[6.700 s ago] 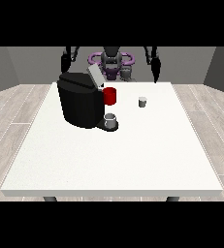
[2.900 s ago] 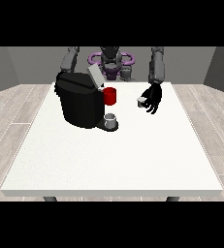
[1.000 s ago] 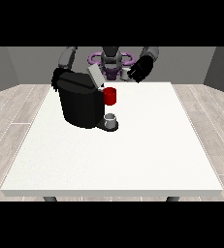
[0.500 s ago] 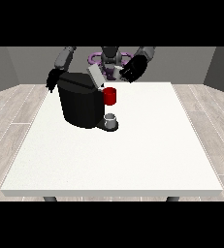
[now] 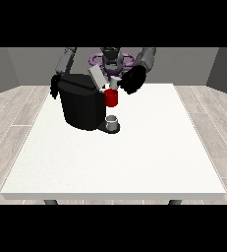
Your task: Insert the coffee pod into the coffee machine and close the lid
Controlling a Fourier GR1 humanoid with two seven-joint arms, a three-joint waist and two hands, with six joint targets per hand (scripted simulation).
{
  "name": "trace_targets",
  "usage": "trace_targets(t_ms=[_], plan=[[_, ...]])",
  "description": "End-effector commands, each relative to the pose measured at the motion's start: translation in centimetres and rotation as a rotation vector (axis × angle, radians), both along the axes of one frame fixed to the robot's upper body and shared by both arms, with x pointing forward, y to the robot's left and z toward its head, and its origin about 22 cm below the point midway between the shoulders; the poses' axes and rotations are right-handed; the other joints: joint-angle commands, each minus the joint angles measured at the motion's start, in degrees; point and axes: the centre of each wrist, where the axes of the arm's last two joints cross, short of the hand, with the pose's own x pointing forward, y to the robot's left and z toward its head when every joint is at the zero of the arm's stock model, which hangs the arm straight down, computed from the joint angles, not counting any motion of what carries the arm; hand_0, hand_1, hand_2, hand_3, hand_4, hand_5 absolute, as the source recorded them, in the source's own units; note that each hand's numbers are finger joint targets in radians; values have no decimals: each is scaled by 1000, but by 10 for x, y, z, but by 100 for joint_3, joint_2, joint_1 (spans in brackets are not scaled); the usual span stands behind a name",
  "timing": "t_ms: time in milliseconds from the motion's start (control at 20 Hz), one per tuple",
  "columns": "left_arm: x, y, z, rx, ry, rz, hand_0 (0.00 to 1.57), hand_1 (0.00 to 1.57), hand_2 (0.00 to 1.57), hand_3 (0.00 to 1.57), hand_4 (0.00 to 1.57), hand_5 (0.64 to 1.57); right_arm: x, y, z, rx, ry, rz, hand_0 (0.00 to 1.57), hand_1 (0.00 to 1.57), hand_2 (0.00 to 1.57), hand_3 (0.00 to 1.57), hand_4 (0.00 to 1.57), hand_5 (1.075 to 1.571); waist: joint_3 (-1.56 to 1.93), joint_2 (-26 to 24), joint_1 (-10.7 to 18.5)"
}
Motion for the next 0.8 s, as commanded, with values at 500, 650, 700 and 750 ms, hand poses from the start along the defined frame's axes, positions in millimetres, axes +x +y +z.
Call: trace_targets(t_ms=[500, 650, 700, 750], plan=[[5, 31, 57, 24, -89, 52, 1422, 1422, 1461, 1333, 634, 1571, 23, -18, 24, -23, -68, 41, 0, 0, 0, 0, 172, 1571, 2, 721, -224], [7, 34, 57, 24, -73, 37, 1487, 1487, 1514, 1437, 703, 1571, 25, 12, 22, -4, -64, 36, 0, 0, 0, 0, 258, 1571, 1, 692, -240], [8, 17, 30, 20, -47, 27, 1523, 1523, 1529, 1442, 698, 1571, 17, 4, 9, -18, -41, 18, 0, 0, 0, 0, 188, 1571, 2, 559, -148], [8, 11, 71, 41, -83, 60, 1483, 1483, 1496, 1399, 705, 1571, 30, 4, 20, -13, -66, 58, 0, 0, 0, 0, 191, 1571, 5, 788, -257]])
